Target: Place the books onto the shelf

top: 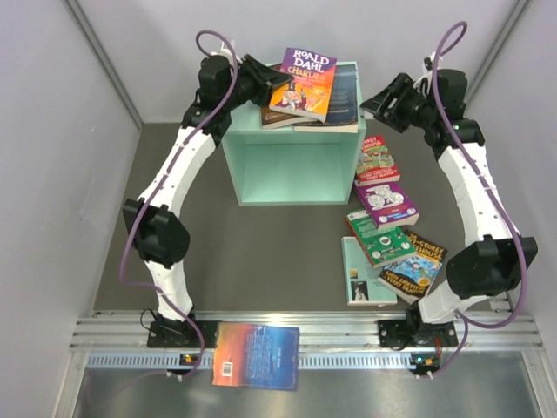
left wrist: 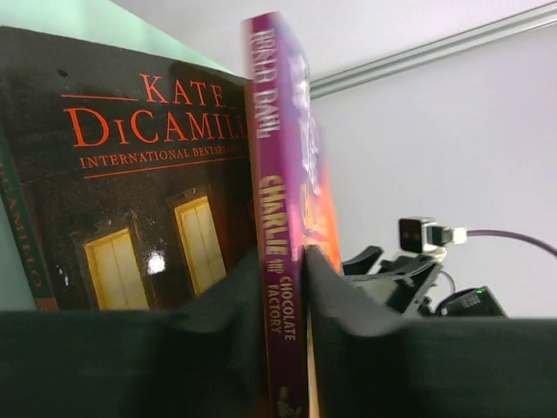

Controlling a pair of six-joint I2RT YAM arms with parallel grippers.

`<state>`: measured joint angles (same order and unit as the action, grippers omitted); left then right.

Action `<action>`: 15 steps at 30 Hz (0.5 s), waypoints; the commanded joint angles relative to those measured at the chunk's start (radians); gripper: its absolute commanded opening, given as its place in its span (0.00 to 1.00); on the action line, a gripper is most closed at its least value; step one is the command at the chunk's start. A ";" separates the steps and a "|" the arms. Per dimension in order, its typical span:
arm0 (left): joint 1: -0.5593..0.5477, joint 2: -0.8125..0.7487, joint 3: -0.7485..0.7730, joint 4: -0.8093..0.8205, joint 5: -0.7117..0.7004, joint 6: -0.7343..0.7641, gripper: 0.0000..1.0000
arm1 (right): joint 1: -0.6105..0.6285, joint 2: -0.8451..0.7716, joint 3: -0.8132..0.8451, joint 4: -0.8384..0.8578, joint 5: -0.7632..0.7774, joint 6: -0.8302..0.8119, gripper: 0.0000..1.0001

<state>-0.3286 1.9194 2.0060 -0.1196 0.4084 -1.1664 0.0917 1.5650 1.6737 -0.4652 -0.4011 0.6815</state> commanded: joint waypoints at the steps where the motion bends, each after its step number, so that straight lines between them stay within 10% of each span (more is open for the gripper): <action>1: 0.007 -0.046 0.042 -0.089 -0.065 0.105 0.35 | -0.026 0.020 0.112 0.023 0.007 0.015 0.58; 7: 0.005 -0.043 0.105 -0.121 -0.057 0.145 0.96 | -0.032 0.069 0.208 0.031 0.016 0.046 0.58; 15: 0.007 -0.045 0.186 -0.308 -0.146 0.310 0.98 | -0.032 0.090 0.236 0.076 0.007 0.082 0.58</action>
<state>-0.3271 1.8957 2.1498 -0.3317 0.3157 -0.9596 0.0692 1.6402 1.8664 -0.4484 -0.3901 0.7391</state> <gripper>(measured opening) 0.987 0.579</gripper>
